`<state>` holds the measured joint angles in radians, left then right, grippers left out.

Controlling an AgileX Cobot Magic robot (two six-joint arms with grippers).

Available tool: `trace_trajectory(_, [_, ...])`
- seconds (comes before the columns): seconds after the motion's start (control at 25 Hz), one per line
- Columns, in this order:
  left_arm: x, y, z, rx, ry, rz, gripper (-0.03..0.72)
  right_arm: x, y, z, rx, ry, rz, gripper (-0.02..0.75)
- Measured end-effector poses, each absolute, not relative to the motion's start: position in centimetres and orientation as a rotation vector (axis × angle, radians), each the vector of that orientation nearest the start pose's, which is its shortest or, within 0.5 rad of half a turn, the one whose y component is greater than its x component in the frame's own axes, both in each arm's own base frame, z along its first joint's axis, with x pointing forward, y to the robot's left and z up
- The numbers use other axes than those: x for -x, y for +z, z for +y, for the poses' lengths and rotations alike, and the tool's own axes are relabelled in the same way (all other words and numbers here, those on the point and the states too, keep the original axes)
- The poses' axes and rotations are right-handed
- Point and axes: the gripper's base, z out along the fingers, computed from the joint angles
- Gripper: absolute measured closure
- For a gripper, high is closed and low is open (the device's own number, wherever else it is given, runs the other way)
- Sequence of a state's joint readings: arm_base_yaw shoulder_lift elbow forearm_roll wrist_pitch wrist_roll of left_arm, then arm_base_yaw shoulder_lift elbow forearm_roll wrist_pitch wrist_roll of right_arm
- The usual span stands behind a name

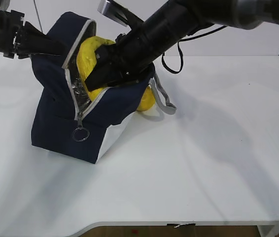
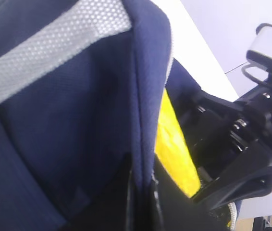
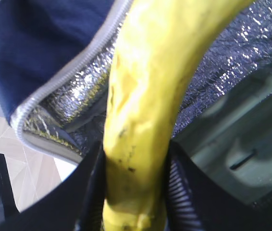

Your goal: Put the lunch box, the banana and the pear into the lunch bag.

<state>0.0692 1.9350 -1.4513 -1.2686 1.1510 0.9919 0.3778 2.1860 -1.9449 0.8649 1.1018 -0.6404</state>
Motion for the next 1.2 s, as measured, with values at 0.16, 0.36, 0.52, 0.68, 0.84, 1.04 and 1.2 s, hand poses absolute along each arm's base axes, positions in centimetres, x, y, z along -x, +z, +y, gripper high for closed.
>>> trace_trajectory(0.16, [-40.56, 25.94, -5.14, -0.396, -1.243, 2.211, 0.689, -42.35, 24.74, 23.49, 0.903, 1.071, 2.398, 0.475])
trace_trajectory(0.36, [-40.56, 25.94, -5.14, -0.396, -1.243, 2.211, 0.69, -42.32, 24.74, 23.56, 0.897, 1.089, 2.397, 0.474])
trace_trajectory(0.52, [-40.56, 25.94, -5.14, -0.398, -1.242, 2.21, 0.69, -42.16, 24.8, 23.72, 0.895, 1.135, 2.395, 0.473])
trace_trajectory(0.68, [-40.56, 25.94, -5.14, -0.398, -1.242, 2.21, 0.69, -41.97, 24.8, 23.97, 0.892, 1.205, 2.386, 0.463])
trace_trajectory(0.84, [-40.56, 25.94, -5.14, -0.398, -1.242, 2.21, 0.69, -41.9, 24.85, 24.04, 0.891, 1.225, 2.383, 0.44])
trace_trajectory(1.04, [-40.56, 25.94, -5.14, -0.398, -1.242, 2.21, 0.69, -41.88, 24.91, 24.09, 0.886, 1.239, 2.38, 0.396])
trace_trajectory(1.2, [-40.56, 25.94, -5.14, -0.398, -1.242, 2.21, 0.69, -41.86, 24.95, 24.11, 0.891, 1.243, 2.373, 0.328])
